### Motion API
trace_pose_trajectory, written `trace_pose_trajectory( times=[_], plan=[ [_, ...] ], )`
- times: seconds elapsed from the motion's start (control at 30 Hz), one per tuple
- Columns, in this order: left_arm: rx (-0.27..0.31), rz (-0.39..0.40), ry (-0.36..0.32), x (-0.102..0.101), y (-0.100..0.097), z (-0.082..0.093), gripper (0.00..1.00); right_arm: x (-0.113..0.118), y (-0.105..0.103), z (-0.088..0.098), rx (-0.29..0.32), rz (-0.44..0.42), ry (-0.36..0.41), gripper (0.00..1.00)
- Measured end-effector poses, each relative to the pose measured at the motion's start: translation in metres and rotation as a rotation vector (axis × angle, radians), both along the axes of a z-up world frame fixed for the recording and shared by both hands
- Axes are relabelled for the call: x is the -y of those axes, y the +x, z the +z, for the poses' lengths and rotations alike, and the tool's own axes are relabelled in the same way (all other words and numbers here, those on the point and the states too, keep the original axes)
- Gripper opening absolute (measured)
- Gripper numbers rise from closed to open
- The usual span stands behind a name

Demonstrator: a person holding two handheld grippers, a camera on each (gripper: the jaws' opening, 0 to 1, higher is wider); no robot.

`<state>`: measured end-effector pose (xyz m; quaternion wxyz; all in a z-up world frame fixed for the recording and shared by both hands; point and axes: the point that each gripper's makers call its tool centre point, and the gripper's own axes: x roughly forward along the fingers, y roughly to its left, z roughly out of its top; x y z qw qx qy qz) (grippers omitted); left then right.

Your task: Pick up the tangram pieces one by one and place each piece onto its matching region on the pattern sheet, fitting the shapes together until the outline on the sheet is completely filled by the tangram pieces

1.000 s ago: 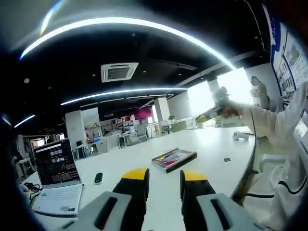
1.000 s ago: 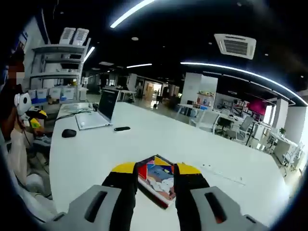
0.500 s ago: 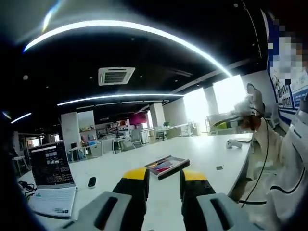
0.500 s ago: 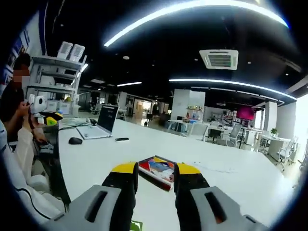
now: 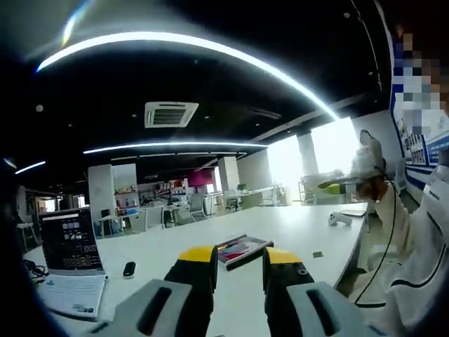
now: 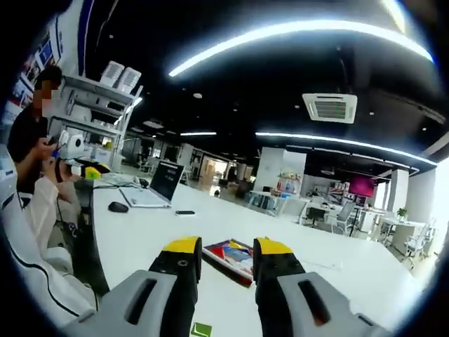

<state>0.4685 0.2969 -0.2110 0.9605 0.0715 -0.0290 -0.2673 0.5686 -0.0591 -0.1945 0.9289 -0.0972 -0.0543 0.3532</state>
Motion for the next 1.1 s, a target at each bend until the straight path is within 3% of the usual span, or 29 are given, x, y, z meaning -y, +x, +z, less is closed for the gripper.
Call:
trace_pose_trajectory(
  times=[0.23, 0.4, 1.1],
  plan=[
    [0.015, 0.002, -0.005, -0.008, -0.003, 0.002, 0.28, -0.010, 0.004, -0.010, -0.060, 0.029, 0.039, 0.31],
    [0.023, 0.016, -0.015, -0.013, -0.004, 0.005, 0.28, -0.018, 0.003, -0.017, -0.072, 0.046, 0.022, 0.31],
    [0.006, -0.002, -0.006, -0.005, 0.000, 0.002, 0.28, -0.010, 0.003, -0.014, -0.046, 0.029, 0.003, 0.31]
  ],
)
